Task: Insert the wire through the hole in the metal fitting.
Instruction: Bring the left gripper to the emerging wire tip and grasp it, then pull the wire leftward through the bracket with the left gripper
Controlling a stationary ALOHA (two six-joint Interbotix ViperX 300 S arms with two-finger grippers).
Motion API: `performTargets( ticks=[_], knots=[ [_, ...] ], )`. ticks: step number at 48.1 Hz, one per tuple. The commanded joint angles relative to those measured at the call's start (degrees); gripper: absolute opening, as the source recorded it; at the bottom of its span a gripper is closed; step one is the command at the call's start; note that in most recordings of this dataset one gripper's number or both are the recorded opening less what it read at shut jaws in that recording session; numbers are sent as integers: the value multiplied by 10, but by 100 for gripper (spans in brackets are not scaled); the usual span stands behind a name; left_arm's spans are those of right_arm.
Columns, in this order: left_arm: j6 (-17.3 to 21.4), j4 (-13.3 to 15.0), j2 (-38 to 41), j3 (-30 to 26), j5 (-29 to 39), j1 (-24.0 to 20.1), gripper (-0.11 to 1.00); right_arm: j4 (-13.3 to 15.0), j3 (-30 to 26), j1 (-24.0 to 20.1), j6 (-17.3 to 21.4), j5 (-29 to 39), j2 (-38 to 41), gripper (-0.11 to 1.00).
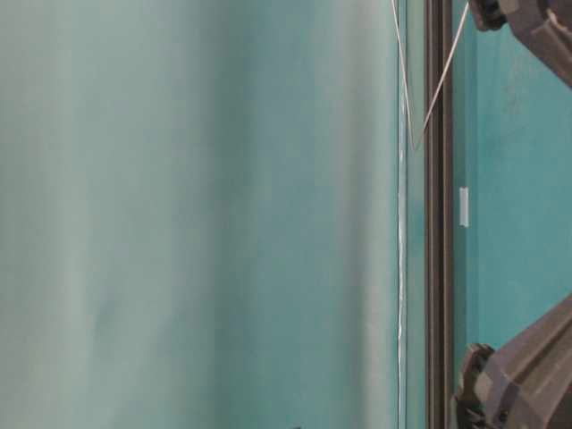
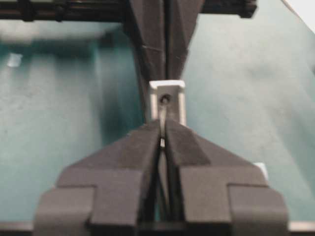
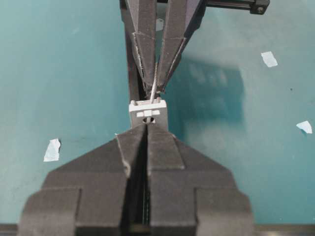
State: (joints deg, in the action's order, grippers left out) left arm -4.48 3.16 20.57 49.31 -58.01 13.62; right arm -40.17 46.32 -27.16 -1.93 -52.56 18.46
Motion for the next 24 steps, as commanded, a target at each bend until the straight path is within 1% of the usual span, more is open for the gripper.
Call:
performTargets(
  ticks=[1,24],
  knots=[
    [-1,0,-18,-5,4,-2,-10,2,-7,1,0,-6,-6,0],
    [-1,-1,-16,-4,6,-1,-10,2,-8,1,4,-5,-6,0]
  ],
)
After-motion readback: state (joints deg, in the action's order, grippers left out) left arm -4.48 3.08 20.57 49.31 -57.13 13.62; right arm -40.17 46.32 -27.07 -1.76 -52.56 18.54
